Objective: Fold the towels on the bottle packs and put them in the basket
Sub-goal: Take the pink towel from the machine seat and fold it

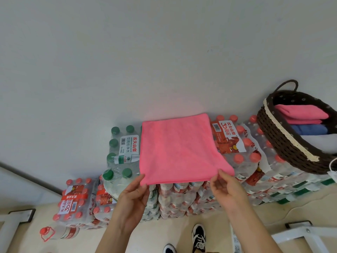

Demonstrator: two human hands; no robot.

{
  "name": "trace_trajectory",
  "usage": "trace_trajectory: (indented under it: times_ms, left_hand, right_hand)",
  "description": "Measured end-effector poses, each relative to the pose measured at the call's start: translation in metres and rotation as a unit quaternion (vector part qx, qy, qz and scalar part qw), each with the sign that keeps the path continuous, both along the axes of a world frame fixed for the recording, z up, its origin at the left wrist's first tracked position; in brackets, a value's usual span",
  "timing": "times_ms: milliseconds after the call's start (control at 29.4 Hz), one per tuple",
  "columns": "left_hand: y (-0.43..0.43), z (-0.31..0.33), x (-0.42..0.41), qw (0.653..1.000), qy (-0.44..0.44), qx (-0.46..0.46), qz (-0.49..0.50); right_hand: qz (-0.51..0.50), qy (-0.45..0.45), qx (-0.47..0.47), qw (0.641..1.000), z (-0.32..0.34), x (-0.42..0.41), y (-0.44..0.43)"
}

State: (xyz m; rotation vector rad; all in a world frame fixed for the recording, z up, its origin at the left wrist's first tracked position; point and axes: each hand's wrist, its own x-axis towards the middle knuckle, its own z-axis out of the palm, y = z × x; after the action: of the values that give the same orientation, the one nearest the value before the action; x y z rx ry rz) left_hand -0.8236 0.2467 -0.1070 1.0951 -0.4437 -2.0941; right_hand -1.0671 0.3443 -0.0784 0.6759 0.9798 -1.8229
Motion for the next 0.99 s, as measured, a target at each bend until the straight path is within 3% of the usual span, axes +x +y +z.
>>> trace_trajectory:
  times_ms: [68, 102, 170, 272, 340, 477, 579, 647, 783, 987]
  left_hand:
    - [0.003, 0.005, -0.003, 0.996, -0.054, -0.056, -0.033]
    - [0.004, 0.008, -0.006, 0.983, -0.138, -0.107, -0.055]
    - [0.005, 0.007, -0.01, 0.915, -0.317, -0.235, -0.079]
    - [0.006, 0.003, -0.011, 0.806, -0.449, -0.375, -0.09]
    - [0.007, -0.004, -0.007, 0.75, -0.478, -0.45, -0.08]
    - [0.004, -0.014, 0.002, 0.601, -0.499, -0.618, -0.088]
    - [0.004, -0.007, 0.005, 0.527, -0.461, -0.701, -0.132]
    - [0.004, 0.006, 0.0, 0.519, -0.433, -0.72, -0.157]
    - [0.0, 0.051, -0.017, 0.581, -0.396, -0.692, -0.164]
    - [-0.01, 0.116, -0.054, 0.611, -0.33, -0.708, -0.131]
  right_hand:
    - [-0.012, -0.013, -0.01, 1.0, 0.004, -0.002, -0.004]
    - [-0.02, -0.014, -0.014, 1.0, 0.003, -0.004, -0.006]
    - [-0.047, -0.016, -0.016, 0.999, 0.0, -0.007, -0.009]
    - [-0.082, -0.019, -0.002, 0.996, -0.003, -0.009, -0.012]
    - [-0.12, -0.019, 0.013, 0.992, -0.004, -0.009, -0.012]
    - [-0.144, -0.015, 0.049, 0.988, 0.003, -0.007, -0.013]
    - [-0.076, 0.142, 0.076, 0.984, 0.003, -0.002, -0.01]
    - [-0.037, 0.274, 0.104, 0.955, 0.015, 0.007, -0.009]
    - [0.091, 0.514, 0.155, 0.839, 0.045, 0.009, -0.018]
    - [0.241, 0.58, 0.0, 0.778, 0.104, 0.032, -0.03]
